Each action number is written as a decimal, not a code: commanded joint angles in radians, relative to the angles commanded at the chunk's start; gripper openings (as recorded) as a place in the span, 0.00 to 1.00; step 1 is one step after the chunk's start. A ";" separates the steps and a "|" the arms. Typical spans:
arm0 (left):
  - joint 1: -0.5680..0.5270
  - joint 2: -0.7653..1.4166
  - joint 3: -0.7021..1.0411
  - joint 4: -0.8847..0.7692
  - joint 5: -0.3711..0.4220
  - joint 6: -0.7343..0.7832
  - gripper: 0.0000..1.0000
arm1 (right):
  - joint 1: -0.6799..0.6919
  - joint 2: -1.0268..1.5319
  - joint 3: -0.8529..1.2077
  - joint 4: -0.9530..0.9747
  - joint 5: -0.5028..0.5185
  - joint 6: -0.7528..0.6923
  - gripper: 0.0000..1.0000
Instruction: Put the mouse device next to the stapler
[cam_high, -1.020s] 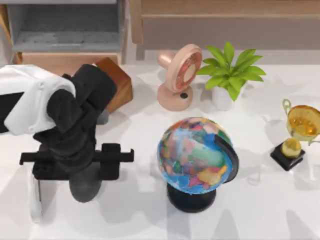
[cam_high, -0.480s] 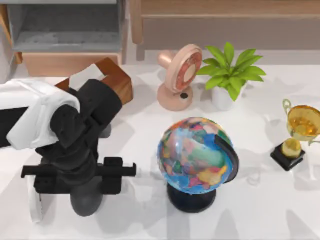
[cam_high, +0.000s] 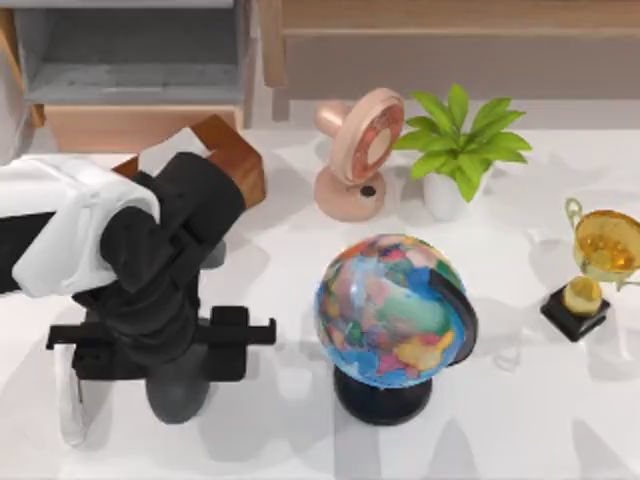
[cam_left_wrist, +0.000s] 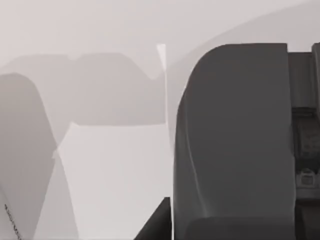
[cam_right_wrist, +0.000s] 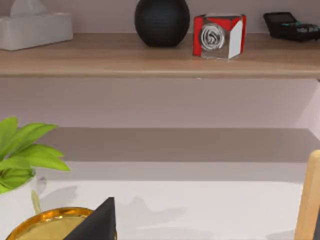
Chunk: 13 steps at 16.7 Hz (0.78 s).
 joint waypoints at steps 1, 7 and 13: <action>0.001 -0.001 0.001 0.005 0.000 0.000 0.00 | 0.000 0.000 0.000 0.000 0.000 0.000 1.00; 0.001 0.007 -0.011 0.034 0.001 0.002 0.00 | 0.000 0.000 0.000 0.000 0.000 0.000 1.00; 0.000 0.036 -0.042 0.042 0.003 0.002 0.00 | 0.000 0.000 0.000 0.000 0.000 0.000 1.00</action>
